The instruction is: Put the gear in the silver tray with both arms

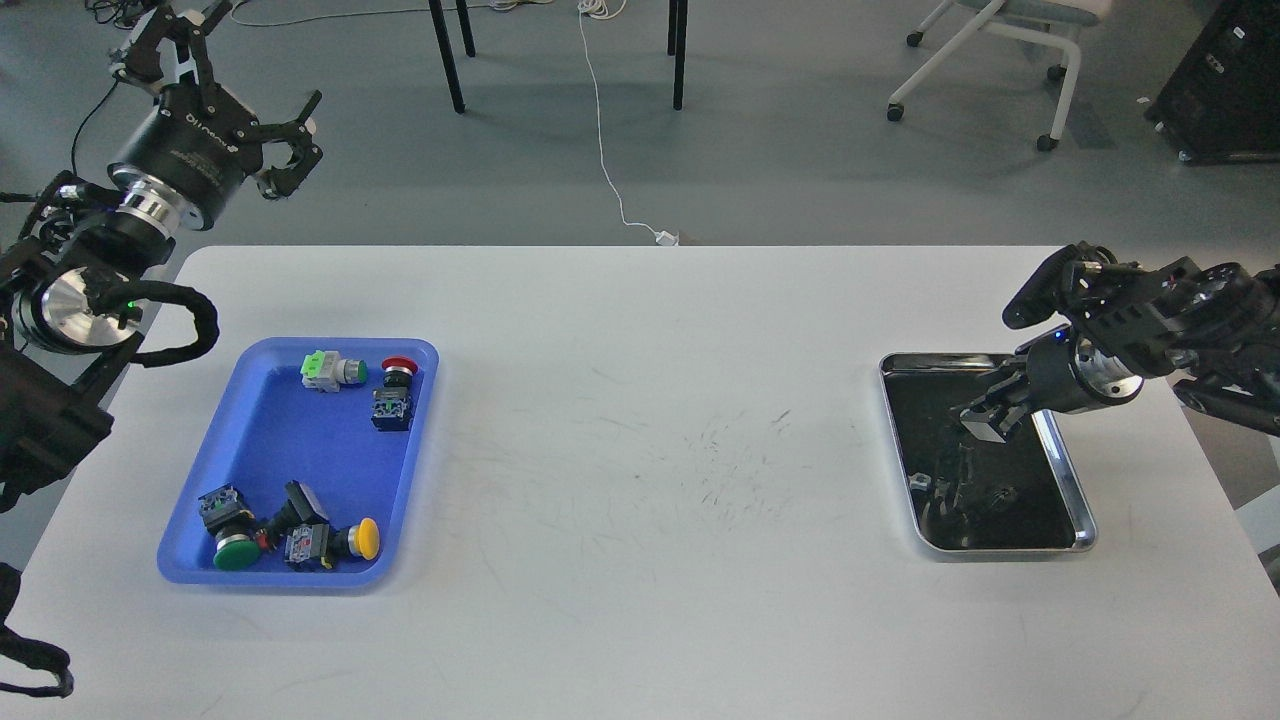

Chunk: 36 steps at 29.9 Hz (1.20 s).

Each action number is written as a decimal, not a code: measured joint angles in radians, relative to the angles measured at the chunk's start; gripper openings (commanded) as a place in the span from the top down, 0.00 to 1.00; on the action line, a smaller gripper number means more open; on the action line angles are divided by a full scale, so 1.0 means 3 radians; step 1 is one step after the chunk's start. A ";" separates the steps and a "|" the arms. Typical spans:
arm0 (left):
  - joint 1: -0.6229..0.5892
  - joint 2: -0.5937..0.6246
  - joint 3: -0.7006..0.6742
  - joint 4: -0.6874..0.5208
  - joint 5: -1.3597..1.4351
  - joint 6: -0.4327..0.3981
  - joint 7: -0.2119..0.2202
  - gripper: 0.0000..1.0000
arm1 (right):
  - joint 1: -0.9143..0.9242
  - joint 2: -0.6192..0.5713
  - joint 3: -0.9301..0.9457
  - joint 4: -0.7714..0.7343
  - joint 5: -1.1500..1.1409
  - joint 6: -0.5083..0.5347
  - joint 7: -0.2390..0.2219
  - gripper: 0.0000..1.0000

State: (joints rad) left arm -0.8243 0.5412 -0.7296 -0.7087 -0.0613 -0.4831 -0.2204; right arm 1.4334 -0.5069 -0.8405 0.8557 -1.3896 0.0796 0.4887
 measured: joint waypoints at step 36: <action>-0.0068 -0.0422 -0.0190 0.0301 -0.0095 0.0007 0.0102 0.02 | -0.1414 0.0087 0.4399 -0.0394 0.3403 -0.0187 -0.0005 0.01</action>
State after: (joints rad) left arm -0.8447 0.4147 -0.7867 -0.6183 -0.0897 -0.4811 -0.1897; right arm 1.0090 -0.4808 0.4792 0.7375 -0.3688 0.0236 0.4872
